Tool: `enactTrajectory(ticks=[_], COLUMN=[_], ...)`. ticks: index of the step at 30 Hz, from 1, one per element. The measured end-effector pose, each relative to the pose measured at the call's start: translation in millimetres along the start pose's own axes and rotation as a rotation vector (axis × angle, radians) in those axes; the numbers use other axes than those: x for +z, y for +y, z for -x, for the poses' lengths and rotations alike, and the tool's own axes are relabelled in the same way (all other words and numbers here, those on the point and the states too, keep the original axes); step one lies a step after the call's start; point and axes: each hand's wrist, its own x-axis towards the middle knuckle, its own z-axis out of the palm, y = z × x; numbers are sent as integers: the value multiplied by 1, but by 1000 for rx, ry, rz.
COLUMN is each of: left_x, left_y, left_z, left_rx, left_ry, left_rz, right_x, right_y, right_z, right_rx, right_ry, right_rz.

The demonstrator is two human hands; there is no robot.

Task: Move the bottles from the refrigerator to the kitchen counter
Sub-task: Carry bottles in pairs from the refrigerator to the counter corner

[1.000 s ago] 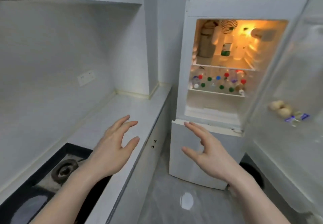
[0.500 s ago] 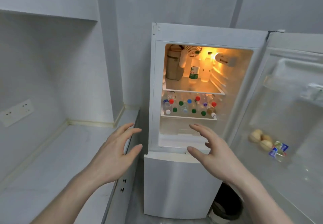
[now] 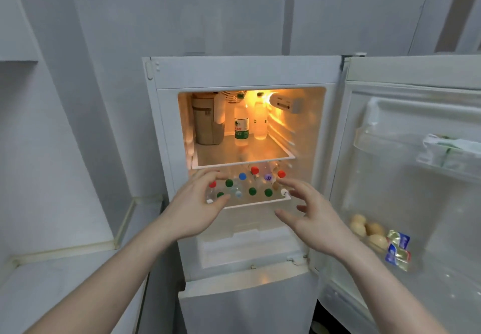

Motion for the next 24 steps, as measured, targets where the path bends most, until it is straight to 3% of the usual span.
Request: enactTrajectory(ticks=[14,19,24], left_x=[41,61,92], left_y=[-43,-66,-83], left_z=[-262,-322,-368], left_rx=[-139,-245,-378], left_ry=[38,64,108], left_rz=[-36,-39,108], right_x=[23,36,48], right_y=[89,113,132], right_z=[-239,-292,-325], right_rx=[73,120,154], right_ry=[58,101,115], right_rz=[-115,-122,-125])
